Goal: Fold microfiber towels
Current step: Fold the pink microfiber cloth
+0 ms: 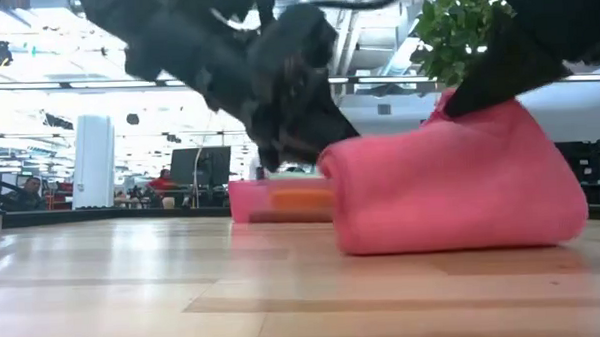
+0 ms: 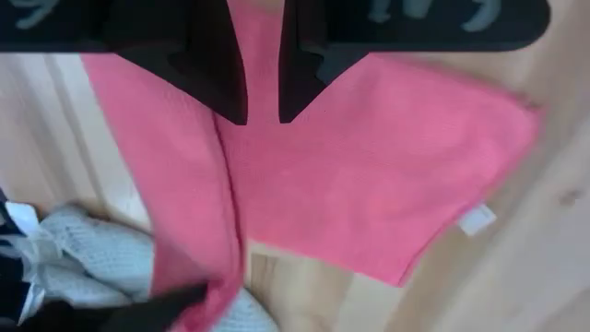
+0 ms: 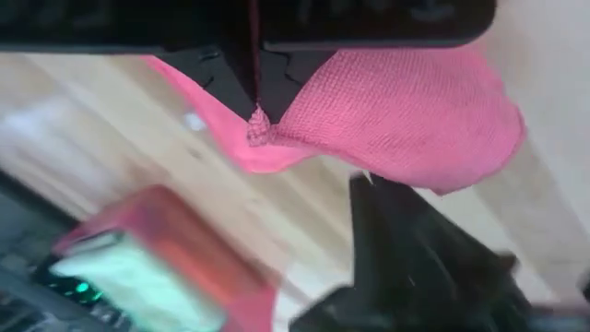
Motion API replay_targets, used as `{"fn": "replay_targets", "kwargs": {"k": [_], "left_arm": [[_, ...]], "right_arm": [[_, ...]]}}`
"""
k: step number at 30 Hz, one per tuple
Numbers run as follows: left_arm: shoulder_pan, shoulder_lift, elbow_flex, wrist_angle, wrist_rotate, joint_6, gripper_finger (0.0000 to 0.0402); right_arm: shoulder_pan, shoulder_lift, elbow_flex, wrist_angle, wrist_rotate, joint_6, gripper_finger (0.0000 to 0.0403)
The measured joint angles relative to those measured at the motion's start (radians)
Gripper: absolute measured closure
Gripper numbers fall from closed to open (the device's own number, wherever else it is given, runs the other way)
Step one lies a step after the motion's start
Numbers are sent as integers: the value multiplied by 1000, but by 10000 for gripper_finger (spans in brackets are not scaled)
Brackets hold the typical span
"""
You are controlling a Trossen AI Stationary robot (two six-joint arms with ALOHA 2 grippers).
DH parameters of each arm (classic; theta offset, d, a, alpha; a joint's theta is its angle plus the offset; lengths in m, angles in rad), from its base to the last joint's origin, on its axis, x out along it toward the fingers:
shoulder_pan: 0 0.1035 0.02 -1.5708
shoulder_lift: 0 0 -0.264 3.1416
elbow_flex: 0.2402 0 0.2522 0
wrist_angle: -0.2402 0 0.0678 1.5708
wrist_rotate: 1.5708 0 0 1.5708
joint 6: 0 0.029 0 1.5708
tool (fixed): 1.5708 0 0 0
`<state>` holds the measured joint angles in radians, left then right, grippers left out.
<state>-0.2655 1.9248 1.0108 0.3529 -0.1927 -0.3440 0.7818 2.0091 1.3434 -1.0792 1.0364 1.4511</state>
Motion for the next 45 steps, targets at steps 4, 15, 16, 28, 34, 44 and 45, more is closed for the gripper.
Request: {"fn": "replay_targets", "kwargs": {"k": [4, 15, 16, 28, 34, 44, 45], "left_arm": [[8, -88, 0, -97, -32, 21, 345], [9, -145, 0, -241, -109, 73, 345], [9, -145, 0, -248, -111, 76, 345], [9, -145, 0, -298, -155, 102, 345], [9, -145, 0, -297, -160, 105, 345], [9, -145, 0, -295, -160, 96, 345], [9, -145, 0, -292, -160, 93, 345]], "right_arm": [[-13, -28, -9, -123, -8, 67, 386], [-140, -143, -155, -127, -44, 41, 385], [-155, -154, -167, -121, -45, 16, 384], [-325, -316, -291, 240, -74, -438, 381], [-401, -299, -395, 392, -162, -491, 383], [-510, -302, -518, 517, -292, -492, 329], [-521, -298, -531, 536, -307, -494, 321]]}}
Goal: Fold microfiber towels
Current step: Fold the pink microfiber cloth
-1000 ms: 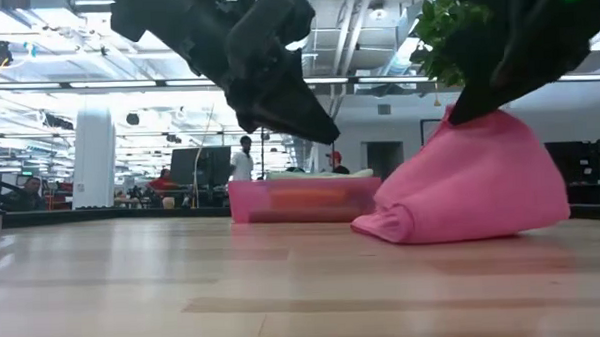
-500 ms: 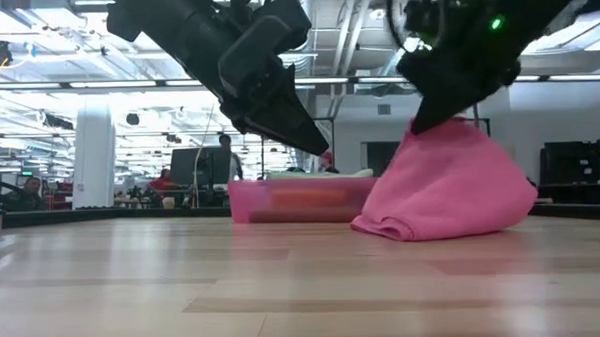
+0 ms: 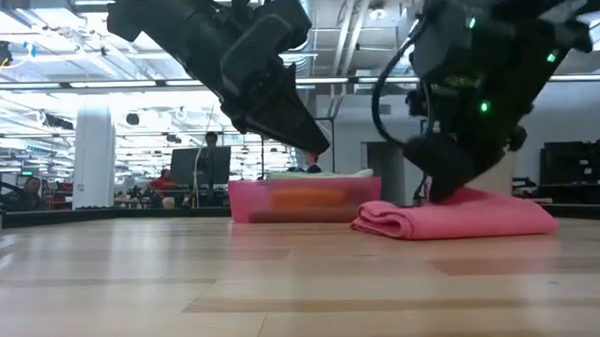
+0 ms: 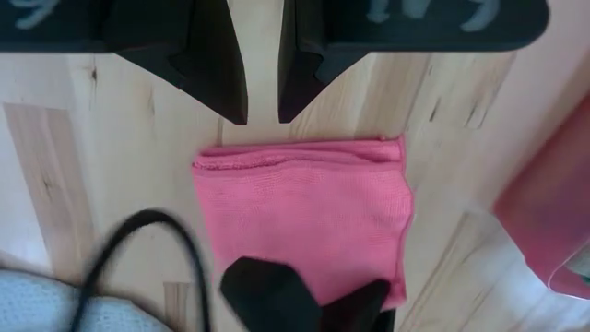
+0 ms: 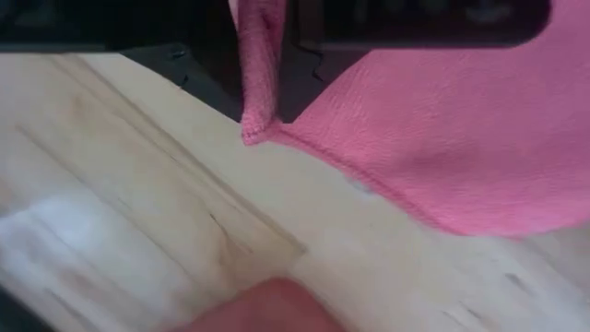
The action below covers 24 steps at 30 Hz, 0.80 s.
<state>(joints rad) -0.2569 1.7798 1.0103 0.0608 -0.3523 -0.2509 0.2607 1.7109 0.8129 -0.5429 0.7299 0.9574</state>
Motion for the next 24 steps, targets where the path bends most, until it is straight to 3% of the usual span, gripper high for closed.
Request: {"fn": "replay_targets", "kwargs": {"k": [4, 8, 13, 18, 21, 24], "left_arm": [[0, 0, 0, 3, 0, -20, 345], [0, 0, 0, 33, -4, -27, 345], [0, 31, 0, 220, -25, 29, 345], [25, 146, 0, 512, 4, 118, 345], [60, 224, 3, 623, 24, 134, 345], [108, 283, 15, 663, 26, 94, 345]], "right_arm": [[-28, -7, -21, 16, -2, -9, 283], [-8, -79, -20, 17, 68, -32, 243], [53, -198, -39, 14, 179, 35, 212], [234, -281, -185, 54, 378, 335, 217], [326, -282, -285, 172, 396, 445, 231], [371, -234, -349, 331, 390, 457, 244]]}}
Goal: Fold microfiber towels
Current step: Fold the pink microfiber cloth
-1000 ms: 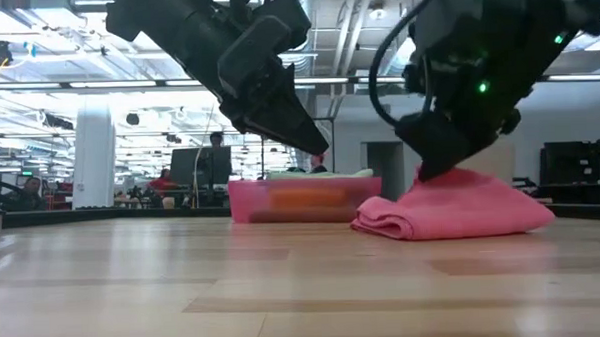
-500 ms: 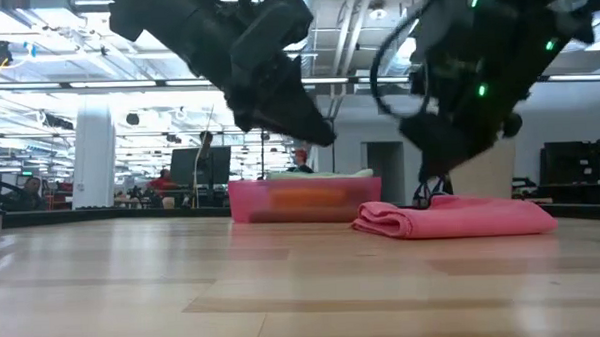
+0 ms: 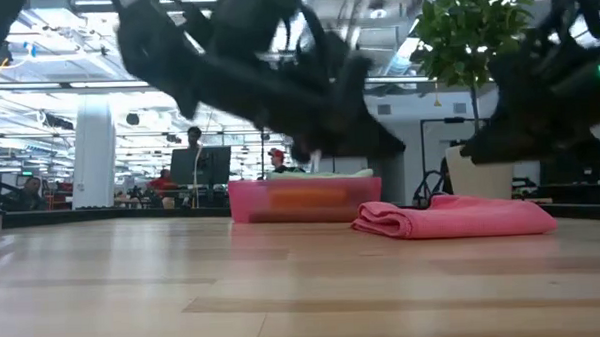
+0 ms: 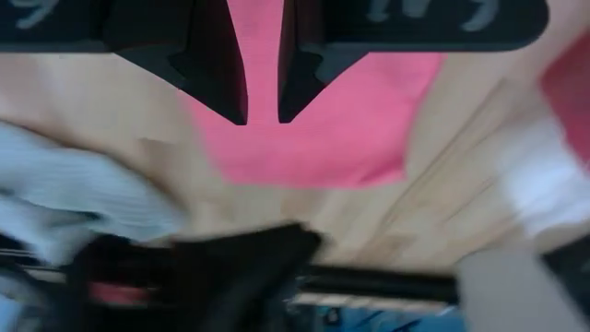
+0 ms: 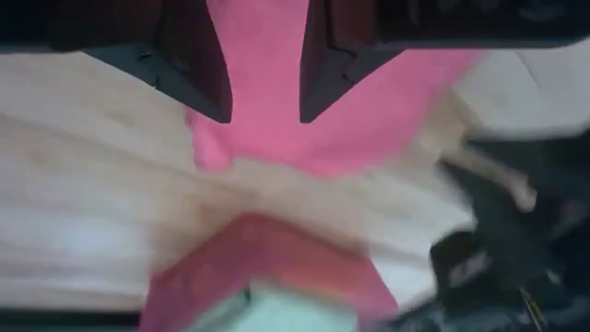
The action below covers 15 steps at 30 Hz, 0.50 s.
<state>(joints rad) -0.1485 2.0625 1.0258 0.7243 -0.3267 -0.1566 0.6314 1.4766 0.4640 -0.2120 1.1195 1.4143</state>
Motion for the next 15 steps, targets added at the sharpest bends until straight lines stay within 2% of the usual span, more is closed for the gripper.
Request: {"fn": "replay_targets", "kwargs": {"k": [3, 9, 15], "left_arm": [[42, 36, 18, -15, 15, -75, 345], [72, 33, 27, -210, -1, -139, 345], [71, 52, 26, -262, 15, -162, 345]], "right_arm": [[9, 67, -18, 47, -33, 21, 258], [-14, 229, -16, 107, -147, 28, 280], [-9, 304, 6, 153, -108, 25, 287]]}}
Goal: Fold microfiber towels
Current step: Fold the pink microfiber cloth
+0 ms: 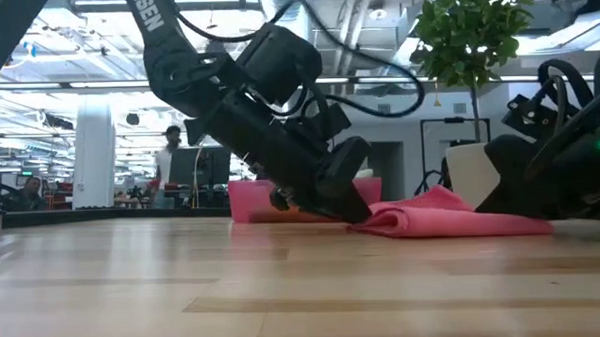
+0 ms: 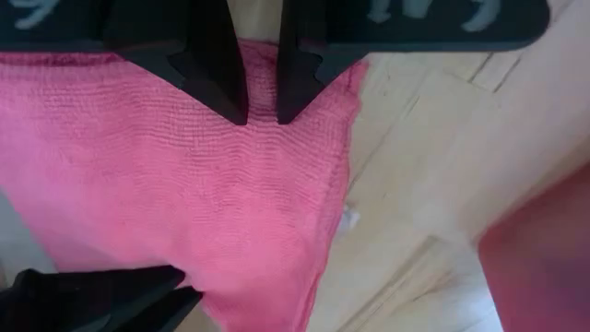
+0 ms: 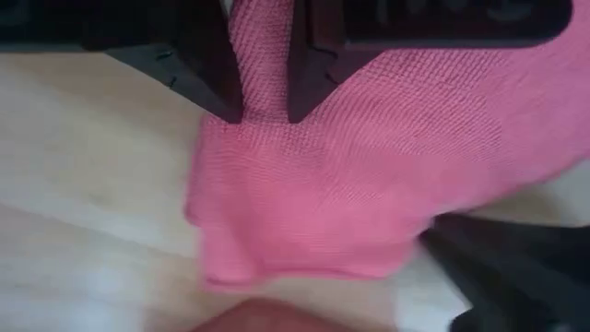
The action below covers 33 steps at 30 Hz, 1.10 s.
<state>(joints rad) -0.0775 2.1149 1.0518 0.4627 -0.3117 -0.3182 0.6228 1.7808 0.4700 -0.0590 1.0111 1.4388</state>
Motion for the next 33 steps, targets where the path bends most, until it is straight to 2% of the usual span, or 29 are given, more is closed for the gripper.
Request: {"fn": "replay_targets", "kwargs": {"k": [5, 10, 12, 19, 24, 27, 30, 33], "left_arm": [[-3, -13, 1, -5, 11, 3, 345], [-3, -17, 7, -7, 12, 3, 345], [-3, -17, 7, -12, 13, 3, 345], [-3, -17, 7, -28, 19, -3, 345], [-3, -17, 7, -28, 19, -15, 345], [-6, -17, 7, -32, 19, -35, 345], [-11, -20, 7, -34, 51, -38, 345], [-19, -49, 7, -42, 84, -44, 345]], "right_arm": [[16, -110, 35, -52, -8, -98, 287], [-26, -212, 33, -66, 104, -232, 287], [-70, -224, 22, -72, 111, -273, 287], [-215, -137, -11, -36, 56, -286, 287], [-259, -35, -11, 20, -19, -302, 287], [-272, 3, -7, 26, -11, -258, 287], [-263, -19, -7, 13, -34, -253, 287], [-234, -113, -10, -21, -78, -311, 287]]}}
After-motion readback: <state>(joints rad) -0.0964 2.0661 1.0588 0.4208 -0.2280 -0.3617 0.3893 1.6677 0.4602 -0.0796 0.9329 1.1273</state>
